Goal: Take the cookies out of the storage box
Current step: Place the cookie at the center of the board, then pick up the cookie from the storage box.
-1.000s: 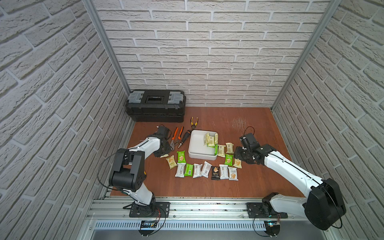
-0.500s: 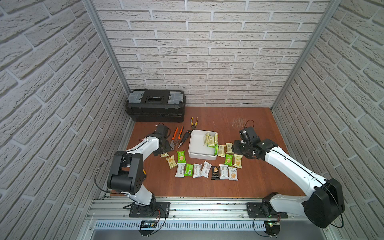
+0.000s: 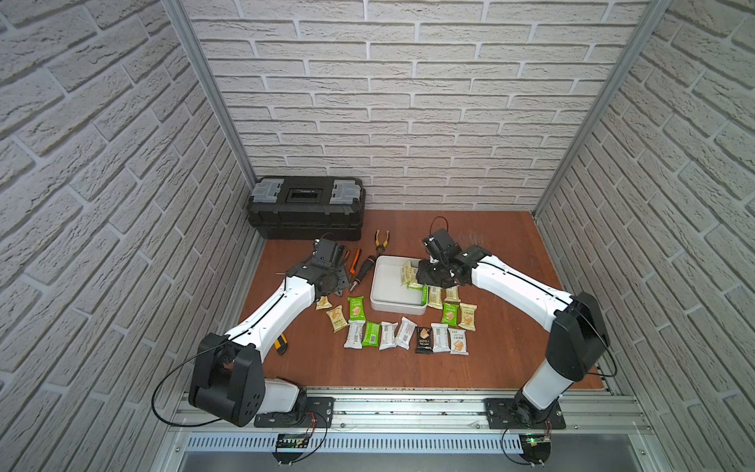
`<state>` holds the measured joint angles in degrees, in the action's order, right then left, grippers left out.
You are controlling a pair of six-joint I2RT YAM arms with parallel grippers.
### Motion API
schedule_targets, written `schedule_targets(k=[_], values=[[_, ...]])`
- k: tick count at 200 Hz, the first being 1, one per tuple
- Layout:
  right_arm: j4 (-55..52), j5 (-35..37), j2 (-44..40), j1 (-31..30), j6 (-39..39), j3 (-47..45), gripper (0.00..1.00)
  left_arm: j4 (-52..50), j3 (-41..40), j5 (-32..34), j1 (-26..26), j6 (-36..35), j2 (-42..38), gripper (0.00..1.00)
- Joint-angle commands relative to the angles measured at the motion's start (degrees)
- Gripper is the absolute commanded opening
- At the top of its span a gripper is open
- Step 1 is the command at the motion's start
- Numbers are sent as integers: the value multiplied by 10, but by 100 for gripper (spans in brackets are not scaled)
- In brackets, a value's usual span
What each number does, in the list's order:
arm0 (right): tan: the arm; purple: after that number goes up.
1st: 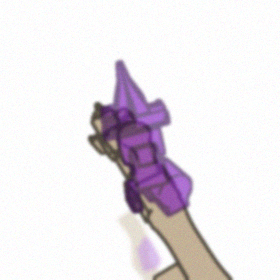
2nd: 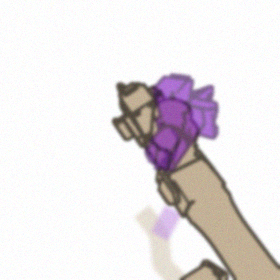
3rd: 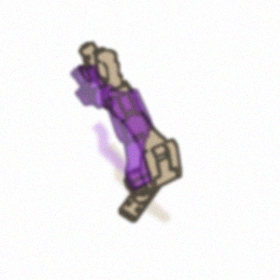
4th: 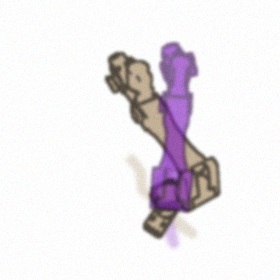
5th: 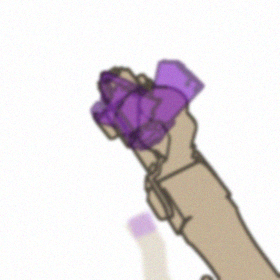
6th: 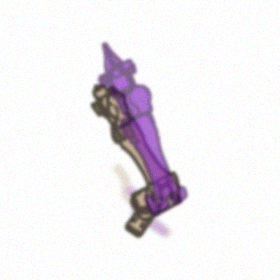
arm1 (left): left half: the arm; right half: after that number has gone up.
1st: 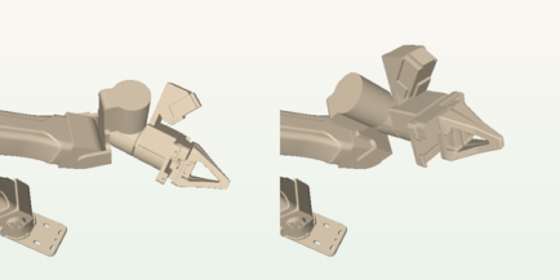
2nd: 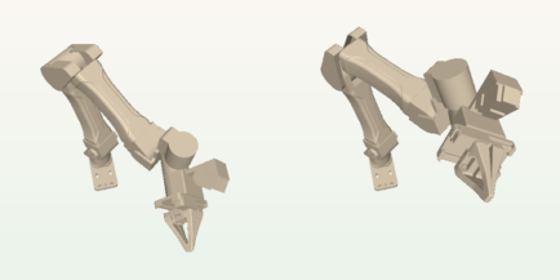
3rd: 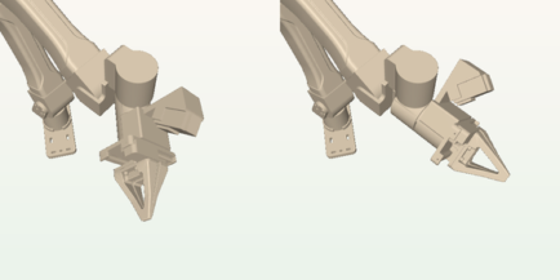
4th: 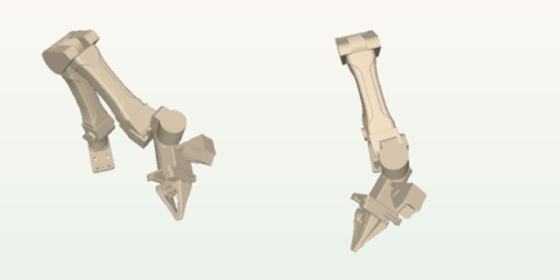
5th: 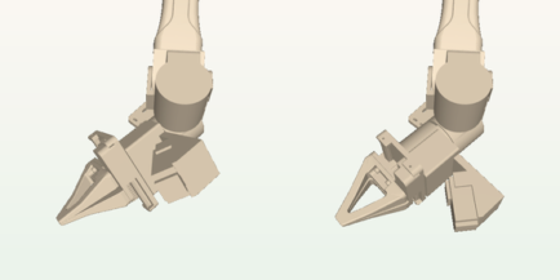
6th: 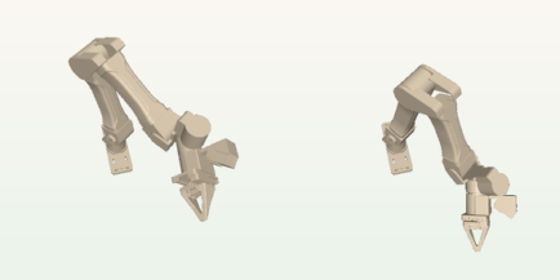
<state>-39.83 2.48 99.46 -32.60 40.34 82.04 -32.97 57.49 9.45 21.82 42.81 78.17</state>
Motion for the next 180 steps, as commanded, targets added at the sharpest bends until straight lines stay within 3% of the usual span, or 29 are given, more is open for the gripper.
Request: schedule_targets(k=[1,77,180], values=[[-10,-8,51,-1,-26,69,53,16,9,-17,30,23,17,62],[-53,8,204,0,-73,199,51,43,12,-33,59,43,48,60],[-67,41,282,1,-73,264,47,33,21,-28,57,41,61,57]])
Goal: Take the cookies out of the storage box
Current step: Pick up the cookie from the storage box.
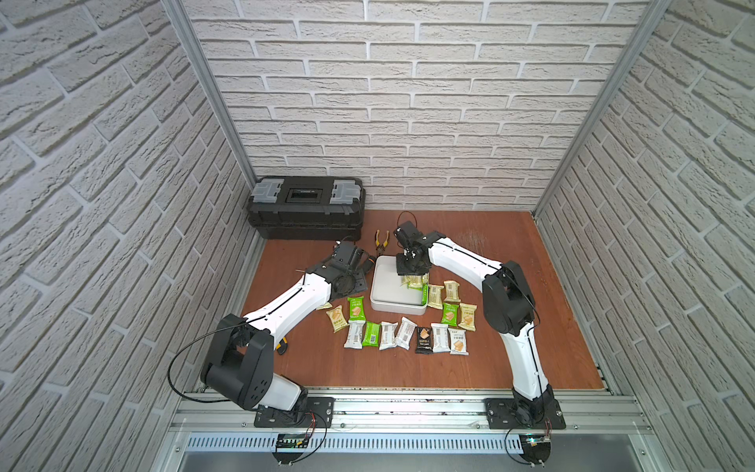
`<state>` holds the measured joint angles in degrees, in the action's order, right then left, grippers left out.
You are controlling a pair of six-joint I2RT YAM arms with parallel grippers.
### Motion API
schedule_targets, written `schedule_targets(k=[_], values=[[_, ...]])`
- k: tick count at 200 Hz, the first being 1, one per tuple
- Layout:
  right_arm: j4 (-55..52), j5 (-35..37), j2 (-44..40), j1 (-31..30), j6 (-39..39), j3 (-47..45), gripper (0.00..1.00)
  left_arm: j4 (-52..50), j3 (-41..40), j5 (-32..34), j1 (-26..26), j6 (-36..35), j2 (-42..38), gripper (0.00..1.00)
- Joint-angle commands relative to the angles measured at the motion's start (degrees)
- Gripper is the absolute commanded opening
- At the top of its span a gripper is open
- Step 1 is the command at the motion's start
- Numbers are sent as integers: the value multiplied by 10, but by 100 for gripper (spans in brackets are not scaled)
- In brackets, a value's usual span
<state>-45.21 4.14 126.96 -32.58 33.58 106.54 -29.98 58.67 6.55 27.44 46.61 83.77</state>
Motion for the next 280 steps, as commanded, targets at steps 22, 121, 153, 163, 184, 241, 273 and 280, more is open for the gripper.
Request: schedule_targets(k=[22,121,153,163,184,241,273,280], values=[[-23,37,17,1,-4,29,48,1,7,4,1,5,4,57],[0,12,48,1,-10,40,47,-2,1,8,-1,13,1,55],[3,2,57,1,-11,46,43,-2,2,6,-1,14,4,54],[5,-1,58,1,-10,48,40,-2,2,5,-1,14,3,54],[5,-5,62,1,-10,52,31,-3,3,6,0,13,3,54],[6,-18,57,1,-6,54,12,-6,6,8,-1,10,2,54],[6,-27,37,0,-2,50,6,-5,6,8,-2,10,2,54],[8,-31,30,0,-1,46,4,-4,6,8,-3,10,2,53]])
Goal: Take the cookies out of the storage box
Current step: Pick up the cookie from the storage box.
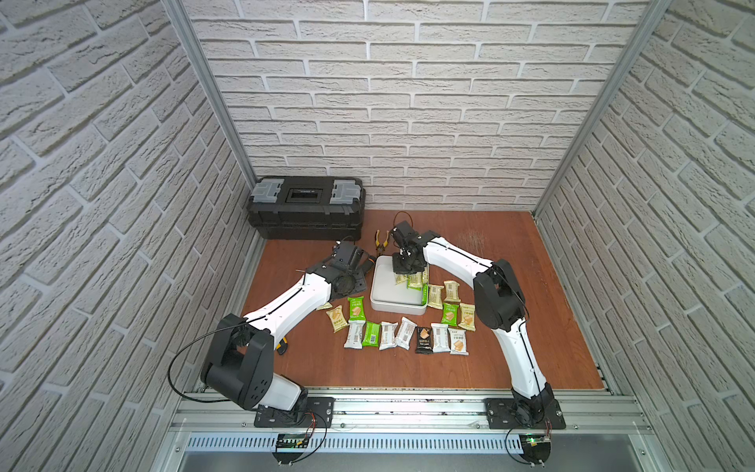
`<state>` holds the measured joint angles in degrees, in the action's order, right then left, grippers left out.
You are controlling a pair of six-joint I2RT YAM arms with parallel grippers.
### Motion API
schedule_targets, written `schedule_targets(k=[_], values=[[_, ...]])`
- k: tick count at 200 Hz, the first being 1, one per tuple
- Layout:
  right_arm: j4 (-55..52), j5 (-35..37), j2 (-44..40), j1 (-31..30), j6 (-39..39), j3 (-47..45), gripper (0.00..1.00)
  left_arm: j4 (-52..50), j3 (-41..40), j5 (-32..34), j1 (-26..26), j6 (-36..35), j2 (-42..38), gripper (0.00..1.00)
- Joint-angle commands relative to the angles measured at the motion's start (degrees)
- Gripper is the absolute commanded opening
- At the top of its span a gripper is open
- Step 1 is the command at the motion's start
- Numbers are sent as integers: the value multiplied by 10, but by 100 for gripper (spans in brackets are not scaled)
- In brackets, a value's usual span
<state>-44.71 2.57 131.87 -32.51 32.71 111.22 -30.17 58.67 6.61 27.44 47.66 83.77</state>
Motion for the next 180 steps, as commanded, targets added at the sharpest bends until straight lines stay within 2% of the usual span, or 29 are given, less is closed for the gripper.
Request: schedule_targets(k=[1,164,180], values=[[4,-16,-20,-1,8,-1,4,-2,6,7,-3,0,2,53],[39,-48,-181,14,22,-110,2,2,15,9,1,1,4,52],[41,-52,-223,24,22,-133,2,5,17,9,5,-2,5,52]])
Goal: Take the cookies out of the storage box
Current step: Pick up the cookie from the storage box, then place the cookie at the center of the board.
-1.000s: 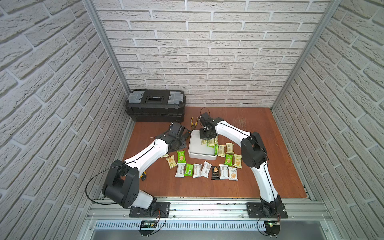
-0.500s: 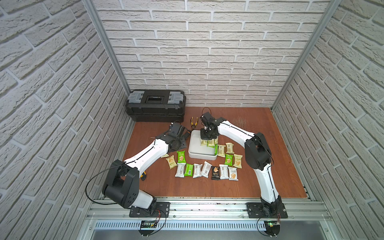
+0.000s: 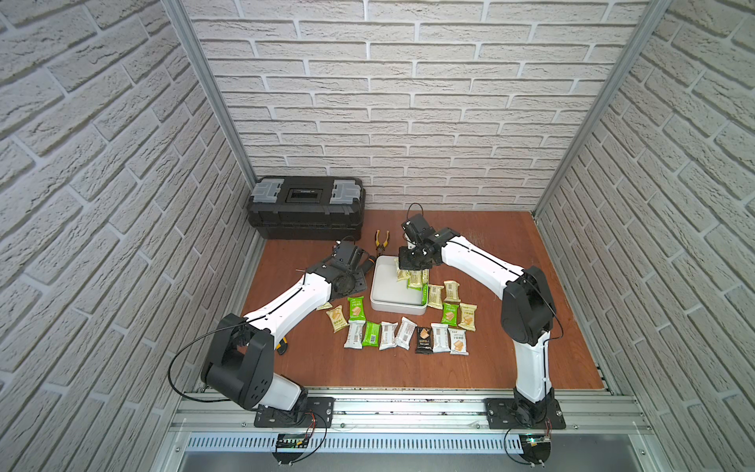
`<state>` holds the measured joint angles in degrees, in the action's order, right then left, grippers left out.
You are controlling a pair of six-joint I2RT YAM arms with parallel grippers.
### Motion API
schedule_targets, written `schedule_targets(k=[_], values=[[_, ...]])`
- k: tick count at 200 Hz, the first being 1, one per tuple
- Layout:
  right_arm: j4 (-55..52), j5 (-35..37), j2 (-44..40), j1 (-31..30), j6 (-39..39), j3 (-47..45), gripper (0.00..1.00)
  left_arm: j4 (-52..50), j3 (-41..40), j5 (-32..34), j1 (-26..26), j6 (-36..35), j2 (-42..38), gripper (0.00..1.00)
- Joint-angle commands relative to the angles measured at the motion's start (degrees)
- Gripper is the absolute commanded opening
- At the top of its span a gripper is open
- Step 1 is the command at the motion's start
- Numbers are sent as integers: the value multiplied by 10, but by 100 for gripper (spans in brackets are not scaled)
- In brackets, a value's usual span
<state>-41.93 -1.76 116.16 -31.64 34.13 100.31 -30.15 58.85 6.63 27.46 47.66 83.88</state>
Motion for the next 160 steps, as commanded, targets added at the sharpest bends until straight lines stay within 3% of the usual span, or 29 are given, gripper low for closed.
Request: schedule_targets(k=[1,89,160], values=[[13,-9,-68,16,8,-26,2,5,15,9,5,-2,4,52],[-19,-31,-252,150,-51,-216,2,10,76,13,56,-40,58,52],[-26,-50,-247,250,-99,-287,2,11,130,0,98,-60,129,52]])
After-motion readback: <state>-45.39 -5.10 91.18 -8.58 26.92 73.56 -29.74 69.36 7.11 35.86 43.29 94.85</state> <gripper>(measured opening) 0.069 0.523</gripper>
